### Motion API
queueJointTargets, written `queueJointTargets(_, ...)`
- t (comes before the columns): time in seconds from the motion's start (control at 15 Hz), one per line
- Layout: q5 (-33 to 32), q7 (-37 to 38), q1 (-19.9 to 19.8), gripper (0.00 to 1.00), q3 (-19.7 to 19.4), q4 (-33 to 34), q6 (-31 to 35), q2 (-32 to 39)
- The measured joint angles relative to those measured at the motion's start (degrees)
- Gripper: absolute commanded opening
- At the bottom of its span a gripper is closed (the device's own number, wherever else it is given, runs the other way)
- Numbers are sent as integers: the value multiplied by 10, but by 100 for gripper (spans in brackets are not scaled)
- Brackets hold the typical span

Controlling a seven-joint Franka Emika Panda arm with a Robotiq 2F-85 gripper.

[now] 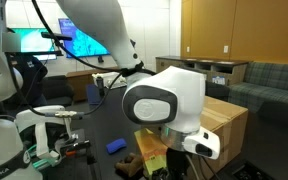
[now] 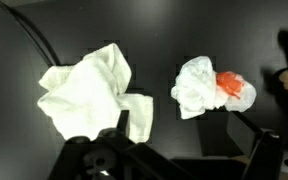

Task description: Swap the things on the box with the things on the table

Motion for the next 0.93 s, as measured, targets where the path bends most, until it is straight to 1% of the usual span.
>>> queueJointTargets(0.27, 65, -77, -11, 100, 29, -54, 6, -18)
queueJointTargets(0.47, 99, -105, -11, 100, 49, -85, 38, -15)
queueJointTargets(0.67, 125, -115, -11, 100, 79, -108, 91, 2)
queueJointTargets(0.93, 123, -99, -3, 100, 111, -123, 186, 48)
